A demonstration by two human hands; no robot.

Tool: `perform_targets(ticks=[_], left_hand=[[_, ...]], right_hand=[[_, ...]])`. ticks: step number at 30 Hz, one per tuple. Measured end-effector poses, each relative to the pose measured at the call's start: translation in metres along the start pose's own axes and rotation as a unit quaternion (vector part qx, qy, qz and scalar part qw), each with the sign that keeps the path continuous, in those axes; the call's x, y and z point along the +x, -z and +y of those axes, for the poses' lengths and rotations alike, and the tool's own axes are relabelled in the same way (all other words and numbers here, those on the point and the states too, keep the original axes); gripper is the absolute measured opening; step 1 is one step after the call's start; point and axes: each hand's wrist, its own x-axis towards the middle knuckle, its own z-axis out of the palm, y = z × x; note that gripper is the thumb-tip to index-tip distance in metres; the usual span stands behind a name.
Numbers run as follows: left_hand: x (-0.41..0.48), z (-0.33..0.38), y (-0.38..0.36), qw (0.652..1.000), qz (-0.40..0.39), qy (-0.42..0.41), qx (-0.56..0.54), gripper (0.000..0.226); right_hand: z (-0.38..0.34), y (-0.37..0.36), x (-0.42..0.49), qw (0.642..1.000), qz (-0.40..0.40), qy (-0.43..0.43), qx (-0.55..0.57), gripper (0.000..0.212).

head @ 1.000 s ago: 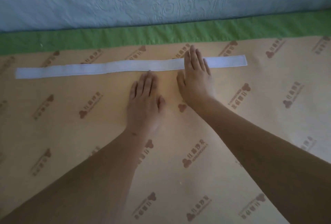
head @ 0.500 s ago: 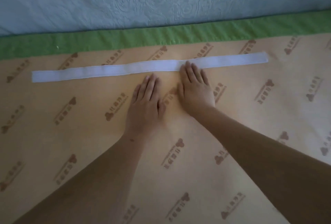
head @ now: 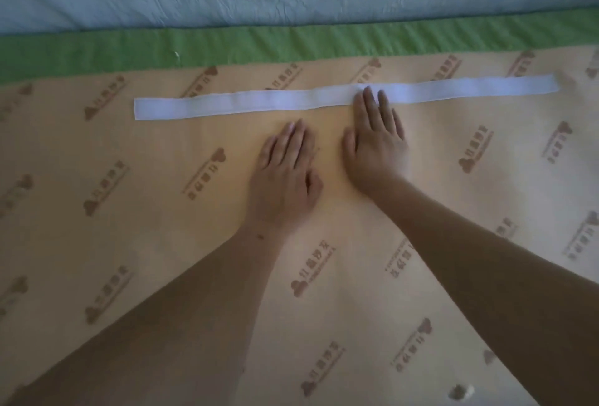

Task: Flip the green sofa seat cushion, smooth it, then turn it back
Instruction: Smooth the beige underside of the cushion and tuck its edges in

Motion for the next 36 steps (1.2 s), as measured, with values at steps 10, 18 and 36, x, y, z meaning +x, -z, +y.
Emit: perform_targets(ticks=[10,18,36], left_hand=[[-0.025,-0.062,0.01,0.986,0.011,0.164,-0.002,0.07],[-0.034,-0.099,0.016,0.968,0.011,0.252,0.011,0.07],[-0.067,-0.194,0.03,0.979,0.012,0.205,0.012,0.072]], right_hand=[[-0.05,-0.012,0.012,0.998,0.047,0.008,0.046,0.057],[-0.081,-0.018,0.018,0.999,0.013,0.008,0.047,0.059],[-0.171,-0.019,0.015,0.987,0.136,0.011,0.089,0.055]])
